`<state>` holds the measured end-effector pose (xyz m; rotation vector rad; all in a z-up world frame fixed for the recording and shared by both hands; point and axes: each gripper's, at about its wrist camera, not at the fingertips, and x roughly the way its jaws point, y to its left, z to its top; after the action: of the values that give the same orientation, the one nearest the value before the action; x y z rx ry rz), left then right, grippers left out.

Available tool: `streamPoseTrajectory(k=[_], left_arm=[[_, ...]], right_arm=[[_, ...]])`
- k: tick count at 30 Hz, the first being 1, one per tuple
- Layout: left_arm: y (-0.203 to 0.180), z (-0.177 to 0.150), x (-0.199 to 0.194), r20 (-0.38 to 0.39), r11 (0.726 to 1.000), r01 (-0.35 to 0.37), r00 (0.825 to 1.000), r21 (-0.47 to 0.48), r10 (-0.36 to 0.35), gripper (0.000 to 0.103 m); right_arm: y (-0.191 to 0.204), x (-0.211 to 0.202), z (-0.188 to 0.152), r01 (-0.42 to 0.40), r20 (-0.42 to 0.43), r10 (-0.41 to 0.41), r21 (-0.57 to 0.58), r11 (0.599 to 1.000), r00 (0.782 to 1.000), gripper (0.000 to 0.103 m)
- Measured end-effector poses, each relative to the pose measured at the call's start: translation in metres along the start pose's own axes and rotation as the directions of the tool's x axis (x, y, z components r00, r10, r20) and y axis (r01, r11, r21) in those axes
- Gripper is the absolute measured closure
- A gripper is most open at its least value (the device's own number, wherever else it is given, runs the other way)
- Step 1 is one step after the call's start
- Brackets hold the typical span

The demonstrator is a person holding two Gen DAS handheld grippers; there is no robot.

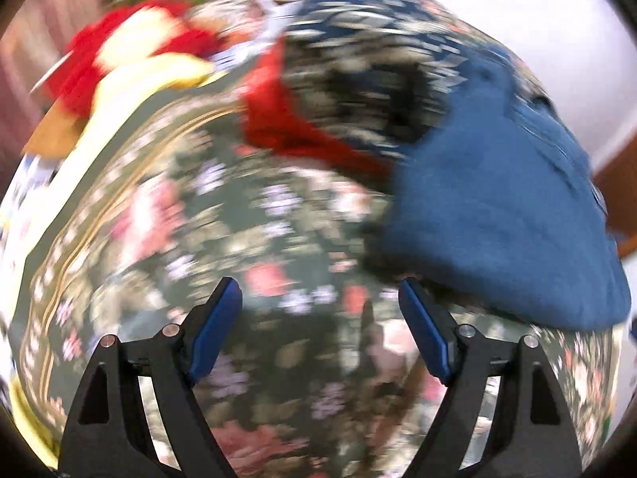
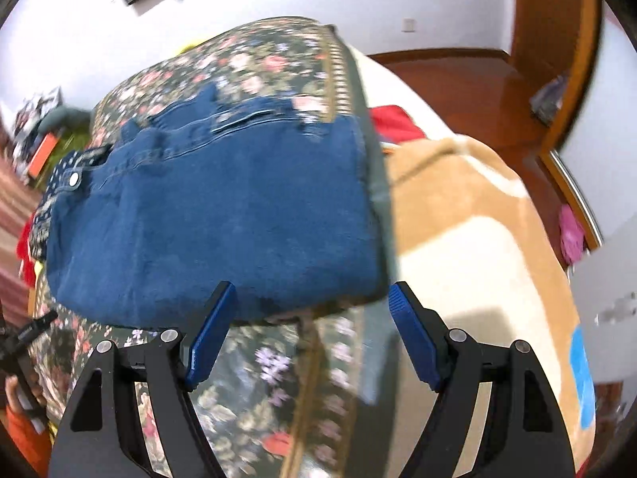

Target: Fold large clothes

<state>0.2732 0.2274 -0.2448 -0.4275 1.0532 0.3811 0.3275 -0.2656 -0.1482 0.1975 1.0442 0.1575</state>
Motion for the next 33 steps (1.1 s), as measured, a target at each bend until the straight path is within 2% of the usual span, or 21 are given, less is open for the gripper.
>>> streamPoseTrajectory(k=[2,4,6,8,9,10,12,14,16,17,19,21,24,25,28,29,31,32,33], left_arm=[[0.013,-0.001,-0.002,-0.01,0.998,0.02,1.0,-0.054,-0.02,0.021],[0.022,-0.003,-0.006,-0.01,0.992,0.076,0.997,-0.102,-0.077,0.021],[0.021,-0.004,-0.009,-0.004,0.973,0.171,0.985,-0.156,-0.173,0.021],[0.015,-0.004,-0.007,-0.011,0.937,0.289,0.955,-0.196,-0.297,0.021],[0.01,-0.002,-0.004,-0.024,0.913,0.347,0.933,-0.213,-0.36,0.021],[0.004,-0.002,0.003,-0.041,0.879,0.411,0.901,-0.24,-0.433,0.021],[-0.007,0.0,0.015,-0.06,0.835,0.473,0.86,-0.28,-0.507,0.021],[-0.017,0.002,0.028,-0.077,0.78,0.537,0.806,-0.321,-0.587,0.021],[-0.026,0.002,0.044,-0.081,0.702,0.601,0.735,-0.382,-0.673,0.021],[-0.03,0.003,0.048,-0.078,0.684,0.613,0.72,-0.396,-0.69,0.021],[-0.039,0.006,0.059,-0.071,0.671,0.621,0.71,-0.405,-0.7,0.021],[-0.048,0.011,0.073,-0.064,0.673,0.611,0.719,-0.417,-0.692,0.022],[-0.06,0.02,0.095,-0.038,0.648,0.613,0.713,-0.451,-0.7,0.024],[-0.063,0.022,0.102,-0.021,0.629,0.624,0.702,-0.465,-0.712,0.027],[-0.061,0.024,0.116,0.054,0.535,0.652,0.66,-0.537,-0.749,0.03],[-0.061,0.025,0.119,0.064,0.526,0.646,0.662,-0.553,-0.746,0.034],[-0.062,0.027,0.121,0.065,0.533,0.631,0.677,-0.564,-0.733,0.048],[-0.065,0.027,0.118,0.065,0.548,0.622,0.692,-0.56,-0.719,0.05],[-0.065,0.027,0.113,0.069,0.562,0.618,0.704,-0.549,-0.707,0.057]], right_arm=[[-0.008,-0.007,-0.001,0.0,0.011,0.0,0.034,0.999,1.0,0.027],[-0.011,-0.013,-0.001,0.0,0.024,-0.001,0.055,0.998,1.0,0.027],[-0.011,-0.019,0.001,-0.008,0.037,0.006,0.062,0.998,0.999,0.027],[-0.006,-0.023,0.004,-0.025,0.05,0.022,0.056,0.998,0.999,0.027],[-0.001,-0.024,0.005,-0.032,0.055,0.029,0.049,0.998,0.998,0.027],[0.002,-0.023,0.006,-0.037,0.058,0.034,0.04,0.999,0.998,0.027],[0.011,-0.022,0.008,-0.048,0.061,0.047,0.02,0.999,0.997,0.027],[0.02,-0.019,0.007,-0.064,0.057,0.064,-0.001,0.998,0.996,0.026],[0.027,-0.015,0.006,-0.079,0.048,0.08,-0.018,0.997,0.996,0.026],[0.032,-0.013,0.005,-0.087,0.042,0.088,-0.029,0.996,0.995,0.026],[0.04,-0.008,0.005,-0.095,0.03,0.097,-0.049,0.994,0.995,0.026],[0.048,-0.002,0.004,-0.099,0.016,0.1,-0.072,0.993,0.995,0.026],[0.058,0.004,0.003,-0.083,0.005,0.084,-0.108,0.991,0.996,0.026],[0.062,0.007,0.002,-0.078,0.0,0.079,-0.123,0.989,0.997,0.026],[0.073,0.013,-0.001,-0.075,-0.02,0.073,-0.16,0.984,0.997,0.026],[0.077,0.015,-0.003,-0.078,-0.028,0.075,-0.174,0.982,0.997,0.026],[0.082,0.017,-0.004,-0.078,-0.038,0.072,-0.194,0.978,0.997,0.026],[0.085,0.018,-0.005,-0.076,-0.04,0.07,-0.203,0.976,0.997,0.026],[0.088,0.018,-0.006,-0.077,-0.041,0.069,-0.21,0.975,0.997,0.026]])
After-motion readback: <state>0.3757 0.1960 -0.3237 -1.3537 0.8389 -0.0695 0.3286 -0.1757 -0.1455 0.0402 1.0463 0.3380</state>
